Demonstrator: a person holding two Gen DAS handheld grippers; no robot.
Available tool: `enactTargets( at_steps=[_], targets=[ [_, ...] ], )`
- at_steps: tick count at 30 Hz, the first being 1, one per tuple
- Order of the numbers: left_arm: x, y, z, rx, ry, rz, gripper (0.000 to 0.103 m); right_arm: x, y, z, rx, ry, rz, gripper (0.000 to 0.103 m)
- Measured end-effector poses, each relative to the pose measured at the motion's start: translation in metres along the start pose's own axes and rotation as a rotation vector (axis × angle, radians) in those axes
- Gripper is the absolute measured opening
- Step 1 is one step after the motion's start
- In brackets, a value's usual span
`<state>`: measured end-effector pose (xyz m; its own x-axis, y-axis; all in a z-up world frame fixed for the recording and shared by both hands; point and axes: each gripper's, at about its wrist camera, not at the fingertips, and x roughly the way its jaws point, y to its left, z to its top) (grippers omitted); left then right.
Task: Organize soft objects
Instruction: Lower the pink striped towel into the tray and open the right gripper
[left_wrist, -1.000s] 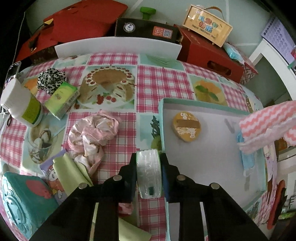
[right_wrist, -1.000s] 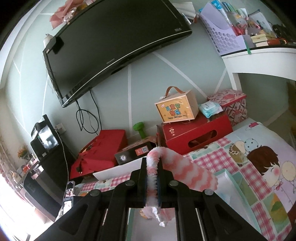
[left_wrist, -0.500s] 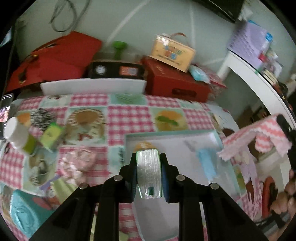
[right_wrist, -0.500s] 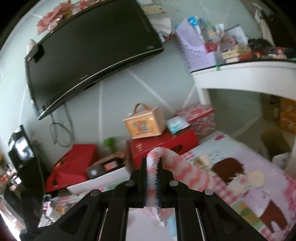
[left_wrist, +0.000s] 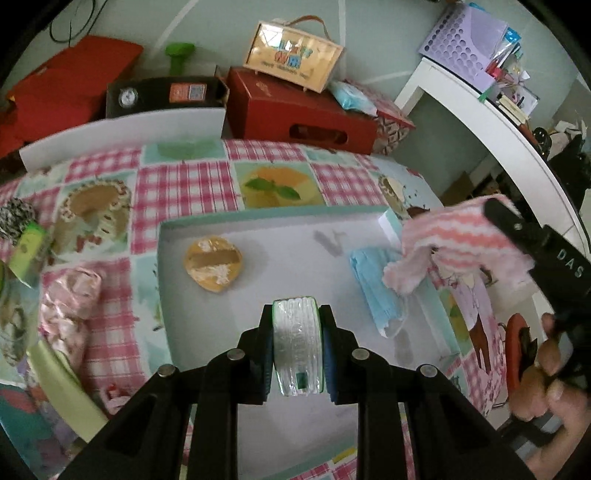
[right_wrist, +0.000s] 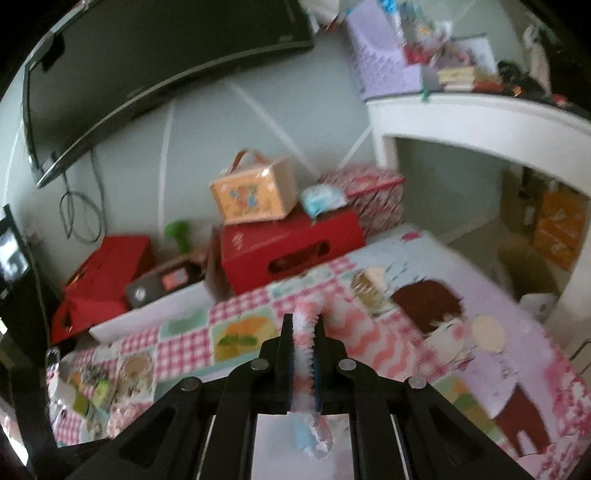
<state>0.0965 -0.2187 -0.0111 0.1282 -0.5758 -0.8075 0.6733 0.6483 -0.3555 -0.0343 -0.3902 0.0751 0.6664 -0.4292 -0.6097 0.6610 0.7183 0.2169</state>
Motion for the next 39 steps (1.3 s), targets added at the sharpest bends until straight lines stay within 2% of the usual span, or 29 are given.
enactTargets(
  at_steps=[4,9,13,16,19,22,24,27,28,29,31,33,35,36,39],
  targets=[
    [0.012,0.006,-0.004,-0.031,0.016,0.002,0.023,0.028,0.009,-0.017,-0.015,0.108,0.074,0.008],
    [0.026,0.016,-0.006,-0.064,0.041,0.028,0.023,0.061,0.021,-0.037,-0.087,0.250,0.050,0.009],
    [0.027,0.021,-0.006,-0.079,0.038,0.034,0.025,0.074,0.023,-0.049,-0.091,0.339,0.043,0.011],
    [0.028,0.024,-0.006,-0.078,0.042,0.075,0.033,0.083,0.025,-0.058,-0.132,0.396,-0.002,0.011],
    [0.028,0.028,-0.007,-0.088,0.046,0.090,0.042,0.088,0.026,-0.062,-0.144,0.427,-0.010,0.011],
    [0.026,0.029,-0.006,-0.088,0.042,0.114,0.057,0.091,0.027,-0.065,-0.159,0.461,-0.026,0.011],
    [0.023,0.029,-0.006,-0.085,0.041,0.126,0.068,0.094,0.029,-0.067,-0.182,0.485,-0.050,0.015],
    [0.018,0.028,-0.005,-0.076,0.030,0.131,0.070,0.094,0.031,-0.068,-0.201,0.499,-0.063,0.024],
    [0.018,0.027,-0.003,-0.067,0.027,0.141,0.072,0.094,0.032,-0.068,-0.205,0.501,-0.065,0.033],
    [0.016,0.026,-0.002,-0.056,0.023,0.156,0.078,0.093,0.033,-0.068,-0.212,0.504,-0.069,0.045],
    [0.011,0.024,-0.001,-0.039,0.008,0.185,0.083,0.093,0.035,-0.068,-0.227,0.510,-0.086,0.055],
    [0.007,0.025,0.000,-0.032,-0.006,0.207,0.084,0.092,0.036,-0.067,-0.244,0.512,-0.103,0.056],
    [0.003,0.028,0.001,-0.038,-0.018,0.223,0.087,0.091,0.037,-0.066,-0.248,0.514,-0.108,0.066],
    [0.001,0.030,0.002,-0.042,-0.026,0.235,0.091,0.090,0.037,-0.066,-0.249,0.514,-0.112,0.069],
    [-0.004,0.035,0.004,-0.050,-0.047,0.270,0.092,0.088,0.038,-0.064,-0.257,0.506,-0.122,0.078]
  ],
)
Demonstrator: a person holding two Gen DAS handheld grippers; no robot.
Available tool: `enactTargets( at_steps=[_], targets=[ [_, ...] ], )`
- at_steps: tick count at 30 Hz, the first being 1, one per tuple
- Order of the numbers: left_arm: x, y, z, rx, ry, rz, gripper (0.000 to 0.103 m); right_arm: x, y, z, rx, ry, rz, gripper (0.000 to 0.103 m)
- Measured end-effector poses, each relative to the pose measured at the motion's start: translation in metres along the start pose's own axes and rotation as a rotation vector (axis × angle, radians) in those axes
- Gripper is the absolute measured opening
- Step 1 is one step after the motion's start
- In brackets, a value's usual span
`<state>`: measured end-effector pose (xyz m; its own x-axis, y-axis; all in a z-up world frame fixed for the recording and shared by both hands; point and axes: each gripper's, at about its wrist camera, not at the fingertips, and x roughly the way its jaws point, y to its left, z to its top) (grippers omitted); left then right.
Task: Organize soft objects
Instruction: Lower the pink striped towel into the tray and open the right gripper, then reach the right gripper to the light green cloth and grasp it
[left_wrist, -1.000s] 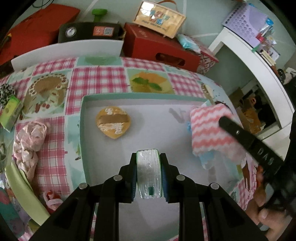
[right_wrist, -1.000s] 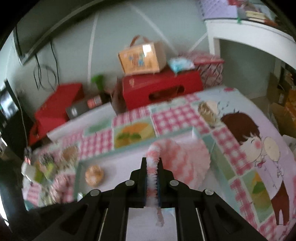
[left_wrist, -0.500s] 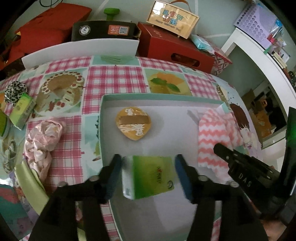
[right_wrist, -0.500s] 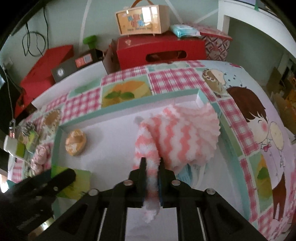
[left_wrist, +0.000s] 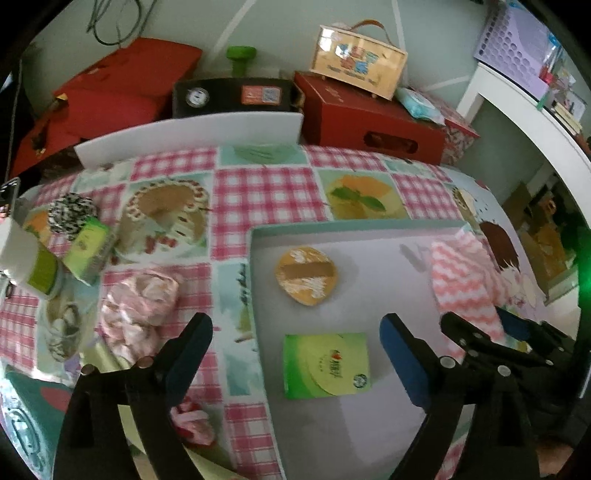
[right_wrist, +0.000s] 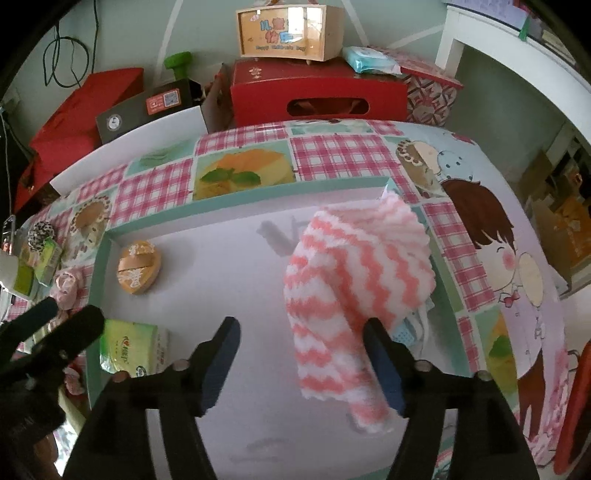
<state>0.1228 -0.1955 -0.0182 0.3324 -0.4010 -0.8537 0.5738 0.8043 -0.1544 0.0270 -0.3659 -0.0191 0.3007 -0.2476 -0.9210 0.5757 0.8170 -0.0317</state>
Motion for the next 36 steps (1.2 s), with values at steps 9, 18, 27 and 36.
enactTargets(
  at_steps=[9,18,27,36],
  targets=[
    [-0.004,0.014,0.004,-0.040,-0.047,0.066,0.103,-0.009,-0.002,0.001,0.012,-0.056,-0.037,0.103],
    [-0.010,0.024,0.005,-0.074,-0.069,0.067,0.103,-0.007,-0.007,0.002,0.055,-0.054,-0.045,0.103],
    [-0.017,0.038,0.008,-0.093,-0.082,0.074,0.103,-0.028,0.000,0.008,0.063,-0.174,-0.050,0.103],
    [-0.029,0.063,0.010,-0.099,-0.045,0.146,0.103,-0.025,0.034,0.009,-0.013,-0.147,-0.013,0.103]
  ],
)
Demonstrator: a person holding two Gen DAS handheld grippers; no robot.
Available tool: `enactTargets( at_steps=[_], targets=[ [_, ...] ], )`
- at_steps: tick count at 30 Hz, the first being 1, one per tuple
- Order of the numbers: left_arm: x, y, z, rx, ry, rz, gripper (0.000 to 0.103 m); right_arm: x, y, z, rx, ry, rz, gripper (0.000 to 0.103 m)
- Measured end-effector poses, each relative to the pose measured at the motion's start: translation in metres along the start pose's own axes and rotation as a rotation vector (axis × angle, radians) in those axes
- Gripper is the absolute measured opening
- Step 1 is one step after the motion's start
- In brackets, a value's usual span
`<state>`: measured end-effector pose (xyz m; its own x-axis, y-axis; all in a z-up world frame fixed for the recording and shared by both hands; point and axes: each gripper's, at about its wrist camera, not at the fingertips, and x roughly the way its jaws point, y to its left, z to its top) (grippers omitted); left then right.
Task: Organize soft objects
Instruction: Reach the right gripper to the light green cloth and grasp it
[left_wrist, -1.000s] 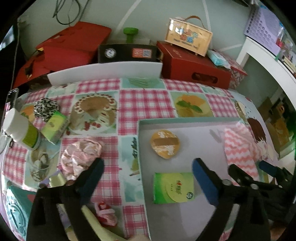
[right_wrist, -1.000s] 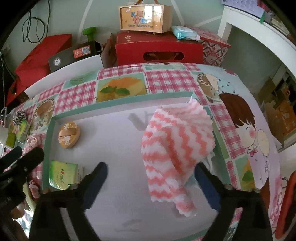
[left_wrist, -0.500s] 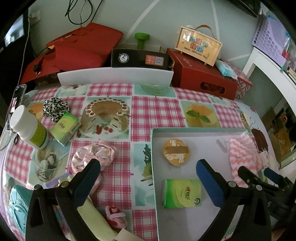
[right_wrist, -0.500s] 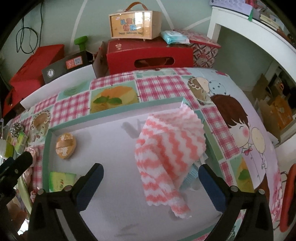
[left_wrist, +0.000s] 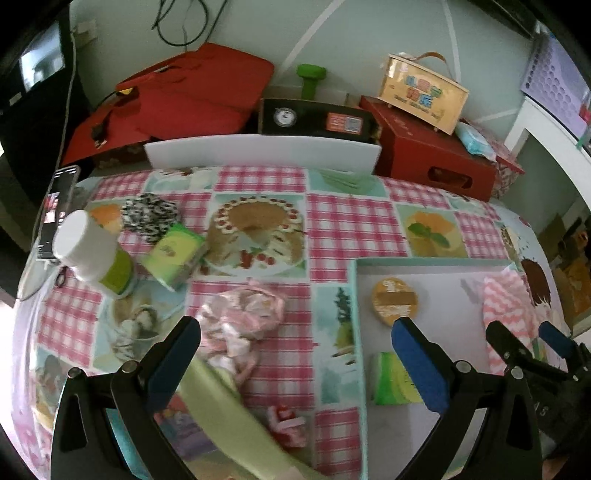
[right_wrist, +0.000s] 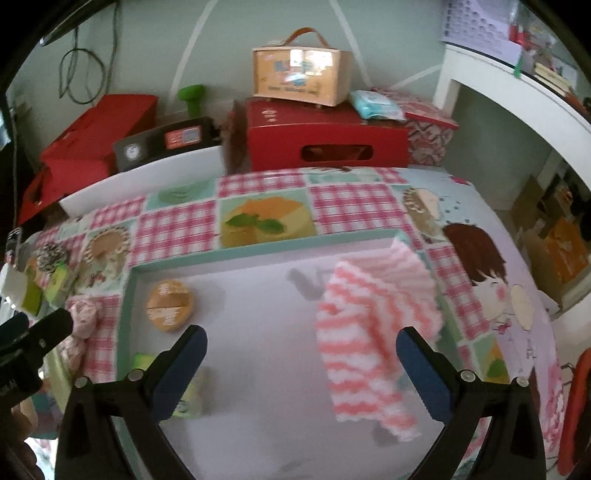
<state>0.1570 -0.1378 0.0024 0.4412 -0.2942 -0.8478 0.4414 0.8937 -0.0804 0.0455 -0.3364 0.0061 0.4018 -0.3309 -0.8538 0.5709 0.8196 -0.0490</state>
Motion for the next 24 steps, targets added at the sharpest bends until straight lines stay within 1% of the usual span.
enactTargets(
  at_steps=[4,7,11,16,21,24],
  targets=[
    [-0.003,0.019,0.002,-0.021,0.026,0.048,0.103,-0.003,0.019,-0.002,-0.031,-0.002,0.038,0.103],
    [-0.002,0.041,0.002,-0.069,0.069,0.074,0.103,-0.002,0.033,-0.001,-0.057,0.003,0.054,0.103],
    [-0.006,0.068,0.001,-0.135,0.086,0.103,0.103,-0.003,0.055,-0.003,-0.092,0.004,0.094,0.103],
    [-0.014,0.100,-0.002,-0.214,0.091,0.125,0.103,-0.006,0.091,-0.011,-0.172,0.012,0.183,0.103],
    [-0.015,0.129,-0.007,-0.307,0.105,0.115,0.103,-0.006,0.126,-0.022,-0.243,0.036,0.291,0.103],
    [-0.015,0.138,-0.009,-0.335,0.113,0.117,0.103,-0.005,0.142,-0.031,-0.282,0.051,0.337,0.103]
  ],
)
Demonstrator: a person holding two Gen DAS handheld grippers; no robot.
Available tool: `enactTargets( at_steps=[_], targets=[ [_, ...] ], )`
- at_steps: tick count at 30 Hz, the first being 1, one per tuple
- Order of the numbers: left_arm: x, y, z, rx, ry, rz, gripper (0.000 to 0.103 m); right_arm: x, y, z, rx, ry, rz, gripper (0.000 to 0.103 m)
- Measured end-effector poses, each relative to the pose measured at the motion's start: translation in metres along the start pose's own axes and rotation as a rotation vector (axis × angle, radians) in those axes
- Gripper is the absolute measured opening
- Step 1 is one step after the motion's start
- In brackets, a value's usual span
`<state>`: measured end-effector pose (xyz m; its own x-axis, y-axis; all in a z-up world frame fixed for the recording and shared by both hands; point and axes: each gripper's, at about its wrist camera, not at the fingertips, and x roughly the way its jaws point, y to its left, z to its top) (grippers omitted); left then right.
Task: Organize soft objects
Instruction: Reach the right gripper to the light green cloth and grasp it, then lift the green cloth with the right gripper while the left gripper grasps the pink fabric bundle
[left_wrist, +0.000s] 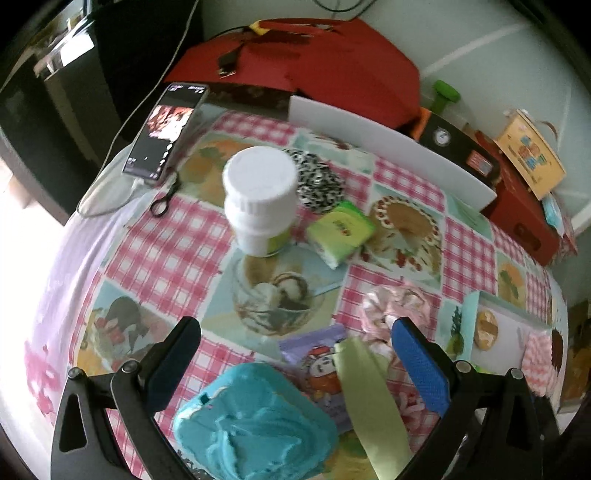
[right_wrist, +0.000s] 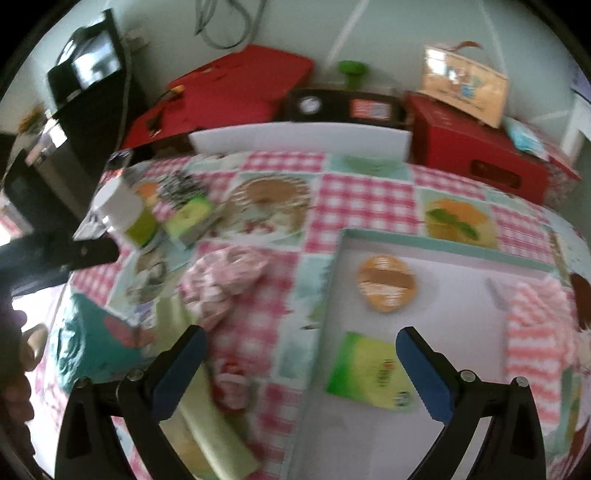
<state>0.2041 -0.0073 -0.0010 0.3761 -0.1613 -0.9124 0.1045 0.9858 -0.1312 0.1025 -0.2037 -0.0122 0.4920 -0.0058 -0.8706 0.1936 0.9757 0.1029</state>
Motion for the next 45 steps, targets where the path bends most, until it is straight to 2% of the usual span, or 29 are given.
enactTargets(
  at_steps=[6,14,20,23,25,28,36,45],
  targets=[
    [0.005,0.006,0.000,-0.010,0.015,0.018,0.103,0.011,0.028,-0.008,-0.068,0.022,0.102,0.101],
    [0.013,0.004,-0.001,0.000,0.049,0.018,0.103,0.027,0.048,-0.019,-0.146,0.089,0.173,0.081],
    [0.019,0.003,-0.003,0.001,0.079,0.016,0.103,0.039,0.061,-0.030,-0.212,0.144,0.197,0.075],
    [0.021,0.003,-0.004,-0.004,0.088,0.020,0.103,0.043,0.065,-0.034,-0.232,0.154,0.183,0.072],
    [0.023,0.004,-0.004,-0.007,0.093,0.020,0.103,0.045,0.063,-0.035,-0.230,0.156,0.180,0.066],
    [0.023,0.003,-0.004,-0.009,0.095,0.021,0.103,0.047,0.056,-0.034,-0.207,0.154,0.168,0.049],
    [0.026,-0.001,-0.003,0.007,0.103,0.012,0.103,0.043,0.044,-0.028,-0.146,0.134,0.218,0.036],
    [0.030,-0.007,-0.004,0.028,0.110,0.008,0.103,0.034,0.028,-0.021,-0.063,0.100,0.297,0.032]
  ],
)
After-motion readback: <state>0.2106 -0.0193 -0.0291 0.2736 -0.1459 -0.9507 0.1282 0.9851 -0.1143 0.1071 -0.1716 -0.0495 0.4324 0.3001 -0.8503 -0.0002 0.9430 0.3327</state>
